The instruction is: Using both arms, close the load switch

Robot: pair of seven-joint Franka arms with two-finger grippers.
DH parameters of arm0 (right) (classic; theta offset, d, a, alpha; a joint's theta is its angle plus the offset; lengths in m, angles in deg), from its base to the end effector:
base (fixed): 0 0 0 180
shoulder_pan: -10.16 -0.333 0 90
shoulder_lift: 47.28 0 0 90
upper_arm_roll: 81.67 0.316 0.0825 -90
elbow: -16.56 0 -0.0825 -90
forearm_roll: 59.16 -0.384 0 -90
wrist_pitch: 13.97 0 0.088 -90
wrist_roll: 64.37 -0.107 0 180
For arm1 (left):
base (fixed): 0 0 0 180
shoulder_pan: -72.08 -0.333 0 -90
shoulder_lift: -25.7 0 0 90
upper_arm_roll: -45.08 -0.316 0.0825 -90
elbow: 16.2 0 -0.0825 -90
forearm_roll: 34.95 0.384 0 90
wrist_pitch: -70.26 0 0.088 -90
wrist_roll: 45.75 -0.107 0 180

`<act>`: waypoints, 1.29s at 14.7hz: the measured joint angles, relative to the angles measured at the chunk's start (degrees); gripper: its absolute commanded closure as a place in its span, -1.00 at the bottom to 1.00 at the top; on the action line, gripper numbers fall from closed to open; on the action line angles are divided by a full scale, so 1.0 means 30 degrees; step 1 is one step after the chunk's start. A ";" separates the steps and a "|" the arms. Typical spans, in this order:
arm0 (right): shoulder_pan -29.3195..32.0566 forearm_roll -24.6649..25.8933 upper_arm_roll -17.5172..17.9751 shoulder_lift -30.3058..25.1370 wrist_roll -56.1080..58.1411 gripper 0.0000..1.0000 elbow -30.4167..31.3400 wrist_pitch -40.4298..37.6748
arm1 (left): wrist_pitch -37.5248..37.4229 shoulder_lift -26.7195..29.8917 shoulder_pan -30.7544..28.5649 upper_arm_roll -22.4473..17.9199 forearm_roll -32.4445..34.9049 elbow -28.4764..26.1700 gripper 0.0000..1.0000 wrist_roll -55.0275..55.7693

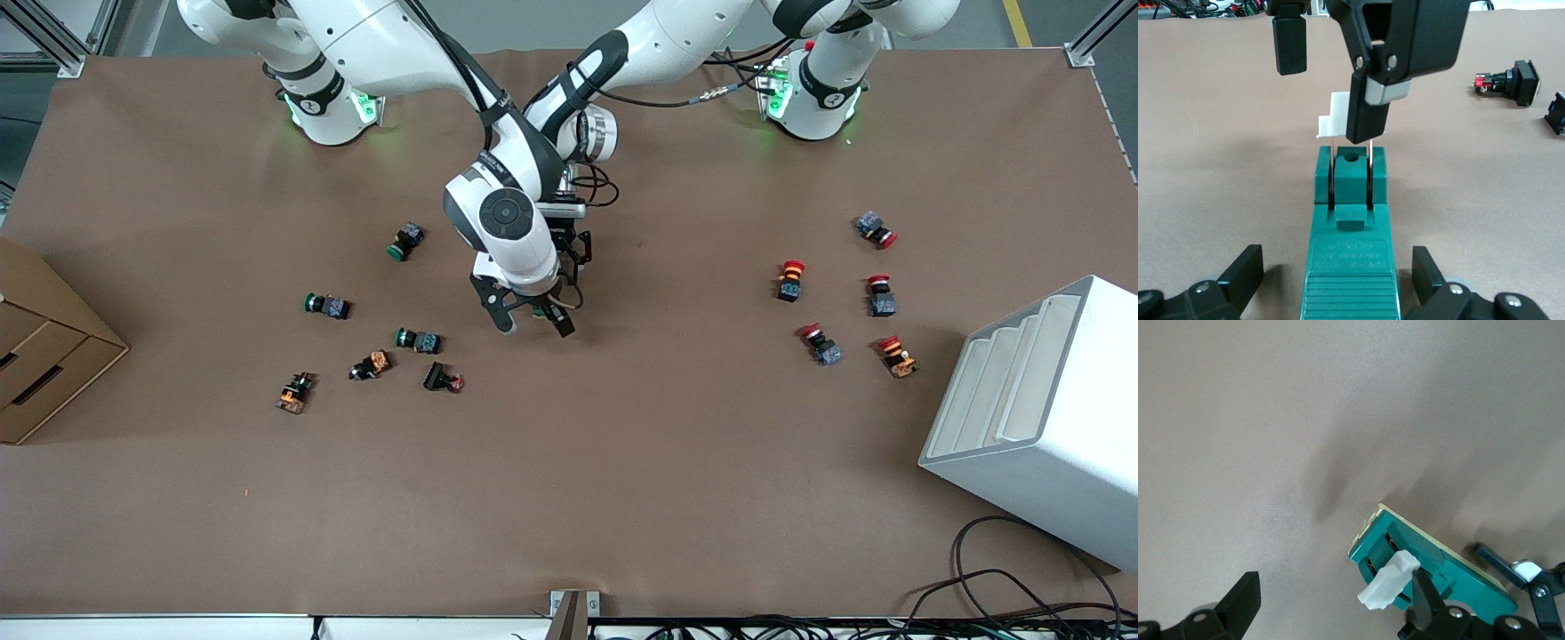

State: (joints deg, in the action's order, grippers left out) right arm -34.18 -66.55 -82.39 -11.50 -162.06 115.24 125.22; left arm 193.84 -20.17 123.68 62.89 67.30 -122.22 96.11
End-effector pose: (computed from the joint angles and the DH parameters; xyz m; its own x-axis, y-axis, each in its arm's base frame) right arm 0.4914 0.4701 0.2317 0.5108 -0.8545 -0.0943 -0.8597 -0.5065 -0.0667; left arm 0.2551 -0.5586 0.0933 0.5618 -0.0425 0.8262 -0.0867 -0.9962 0.0077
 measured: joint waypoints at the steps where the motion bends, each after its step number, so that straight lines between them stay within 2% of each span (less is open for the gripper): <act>1: 0.0000 0.0001 -0.0004 0.0012 0.0033 -1.00 -0.0028 0.0025 | 0.0000 0.0000 0.0001 0.0002 0.0000 0.0002 -0.97 0.0000; 17: 0.0702 0.0189 -0.0121 0.0832 0.0664 -1.00 -0.1150 0.0213 | 0.0008 -0.0001 0.0024 0.0024 0.0000 0.0248 -0.97 0.0000; 19: 0.1130 0.0189 -0.0136 0.0832 0.1042 -1.00 -0.1970 -0.1052 | 0.0008 -0.0001 0.0024 0.0024 0.0000 0.0303 -0.97 0.0000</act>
State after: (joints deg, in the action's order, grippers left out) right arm -30.79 -65.98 -82.80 -9.01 -158.94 109.33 122.07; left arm 193.87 -20.18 123.75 62.97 67.30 -121.32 96.11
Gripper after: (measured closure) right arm 0.000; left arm 0.013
